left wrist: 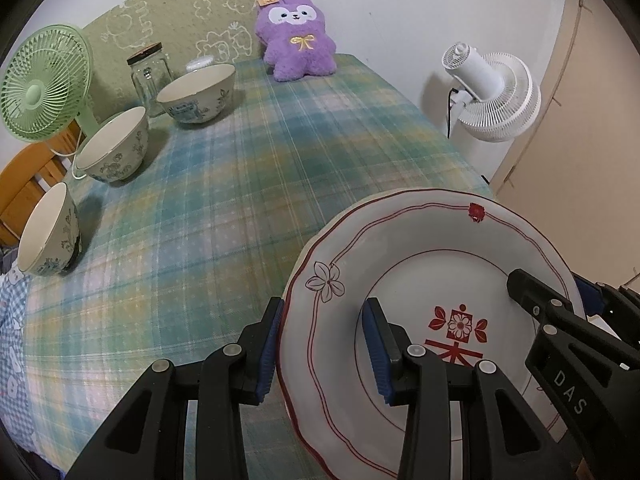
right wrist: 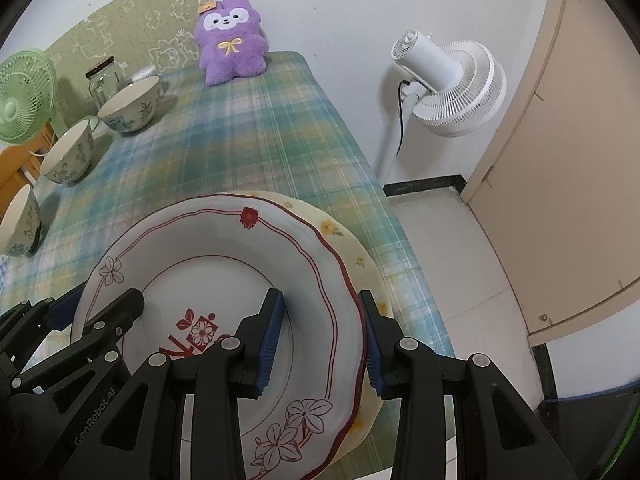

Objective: Organize plates and bowls
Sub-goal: 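Lower the red-trimmed plate onto the yellow-flower stack and open both grippers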

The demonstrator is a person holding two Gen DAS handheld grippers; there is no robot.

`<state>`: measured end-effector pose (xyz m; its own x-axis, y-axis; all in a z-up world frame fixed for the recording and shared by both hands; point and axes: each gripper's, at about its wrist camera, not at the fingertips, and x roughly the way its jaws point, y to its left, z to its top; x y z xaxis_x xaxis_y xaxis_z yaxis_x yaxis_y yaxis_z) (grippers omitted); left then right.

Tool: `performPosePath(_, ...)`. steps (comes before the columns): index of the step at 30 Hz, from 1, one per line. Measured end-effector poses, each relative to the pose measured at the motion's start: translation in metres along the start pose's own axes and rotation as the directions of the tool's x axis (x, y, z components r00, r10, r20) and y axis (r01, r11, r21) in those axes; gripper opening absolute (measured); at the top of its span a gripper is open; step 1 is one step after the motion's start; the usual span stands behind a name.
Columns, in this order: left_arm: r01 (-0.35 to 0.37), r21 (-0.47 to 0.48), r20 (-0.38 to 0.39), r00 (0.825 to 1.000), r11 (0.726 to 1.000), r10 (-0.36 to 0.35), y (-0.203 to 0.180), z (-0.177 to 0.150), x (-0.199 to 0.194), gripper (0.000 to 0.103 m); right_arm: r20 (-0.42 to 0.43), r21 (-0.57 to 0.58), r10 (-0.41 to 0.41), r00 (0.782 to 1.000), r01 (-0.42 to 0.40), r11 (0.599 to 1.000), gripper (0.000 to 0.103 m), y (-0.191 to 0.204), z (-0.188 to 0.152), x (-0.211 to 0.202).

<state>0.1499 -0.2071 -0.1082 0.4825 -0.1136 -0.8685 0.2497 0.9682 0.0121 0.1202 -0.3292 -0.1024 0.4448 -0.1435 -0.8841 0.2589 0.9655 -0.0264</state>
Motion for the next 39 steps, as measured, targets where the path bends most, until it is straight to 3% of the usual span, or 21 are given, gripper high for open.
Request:
performPosePath(8,-0.006,0.017,0.004,1.000,1.000,0.006,-0.005,-0.003,0.004,0.040,-0.014,0.018,-0.006,1.000,0.007,1.000,0.040,-0.003,-0.005,0.005)
performPosePath(30,-0.127,0.089,0.078,0.990,0.988,0.120,-0.023,-0.009,0.009,0.044,-0.015,0.013,-0.069,0.997,0.070,0.997,0.043,0.003,0.000,0.014)
performPosePath(39,-0.126,0.111,0.098,0.988,0.986,0.116,-0.031,-0.010,0.011,0.050,-0.005,-0.014,-0.101,0.995,0.101,0.995,0.048,0.005,0.003,0.019)
